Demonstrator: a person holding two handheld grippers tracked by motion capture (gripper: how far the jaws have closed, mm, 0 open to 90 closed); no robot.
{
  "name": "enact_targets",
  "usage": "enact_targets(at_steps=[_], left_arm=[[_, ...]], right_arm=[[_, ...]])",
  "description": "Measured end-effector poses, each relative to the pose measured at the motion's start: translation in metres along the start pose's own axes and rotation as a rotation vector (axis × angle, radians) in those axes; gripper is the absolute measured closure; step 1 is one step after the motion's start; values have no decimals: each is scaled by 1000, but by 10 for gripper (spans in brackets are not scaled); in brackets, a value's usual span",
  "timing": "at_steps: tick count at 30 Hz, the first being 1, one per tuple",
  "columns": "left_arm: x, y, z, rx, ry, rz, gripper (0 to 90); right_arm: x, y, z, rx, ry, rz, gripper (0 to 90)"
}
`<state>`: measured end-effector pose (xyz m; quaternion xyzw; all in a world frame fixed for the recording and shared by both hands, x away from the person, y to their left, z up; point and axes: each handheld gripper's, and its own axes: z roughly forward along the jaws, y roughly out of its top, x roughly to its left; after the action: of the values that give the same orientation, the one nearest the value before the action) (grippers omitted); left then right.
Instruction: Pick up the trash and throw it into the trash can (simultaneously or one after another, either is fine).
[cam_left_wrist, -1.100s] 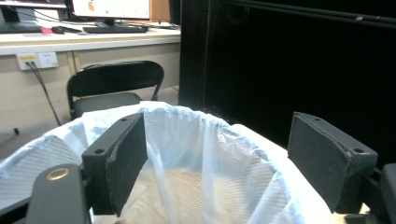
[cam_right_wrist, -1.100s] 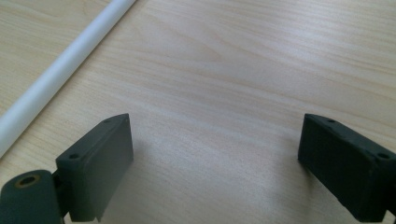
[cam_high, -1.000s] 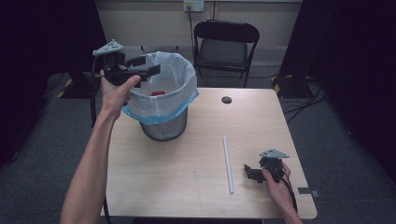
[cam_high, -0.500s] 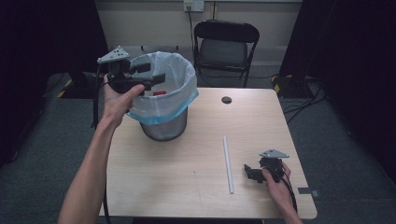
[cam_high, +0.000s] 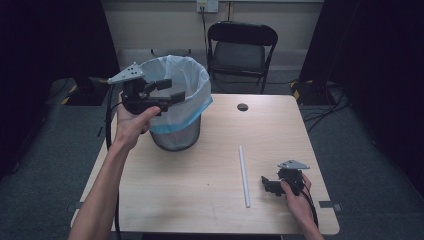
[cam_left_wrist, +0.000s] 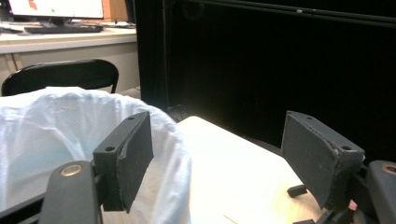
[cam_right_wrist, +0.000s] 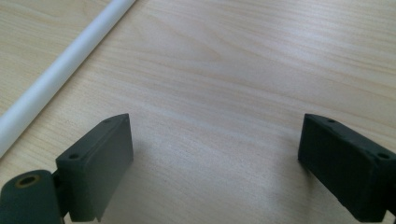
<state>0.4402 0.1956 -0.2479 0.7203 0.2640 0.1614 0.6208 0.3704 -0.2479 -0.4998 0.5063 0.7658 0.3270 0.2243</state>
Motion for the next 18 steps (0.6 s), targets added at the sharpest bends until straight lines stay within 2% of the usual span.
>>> enact_targets(at_steps=[1, 2, 6, 9, 10, 13, 14, 15, 17, 18], left_arm=[[0, 0, 0, 0, 0, 0, 248], [-6, -3, -1, 12, -18, 6, 251], [-13, -11, -7, 26, -10, 16, 264], [-18, -15, -10, 25, -7, 23, 253], [-21, -19, -13, 15, -37, 10, 252], [-25, -23, -15, 12, -26, 18, 250], [-27, -27, -14, 18, -18, 27, 250], [-28, -33, -14, 32, -28, 14, 235], [-29, -35, -13, 38, -29, 16, 233], [-30, -42, -11, 53, -32, 14, 233]], right_arm=[[0, 0, 0, 0, 0, 0, 94], [0, 0, 0, 0, 0, 0, 94], [0, 0, 0, 0, 0, 0, 94], [0, 0, 0, 0, 0, 0, 94], [0, 0, 0, 0, 0, 0, 94], [0, 0, 0, 0, 0, 0, 94], [0, 0, 0, 0, 0, 0, 94], [0, 0, 0, 0, 0, 0, 94], [0, 0, 0, 0, 0, 0, 95], [0, 0, 0, 0, 0, 0, 94]])
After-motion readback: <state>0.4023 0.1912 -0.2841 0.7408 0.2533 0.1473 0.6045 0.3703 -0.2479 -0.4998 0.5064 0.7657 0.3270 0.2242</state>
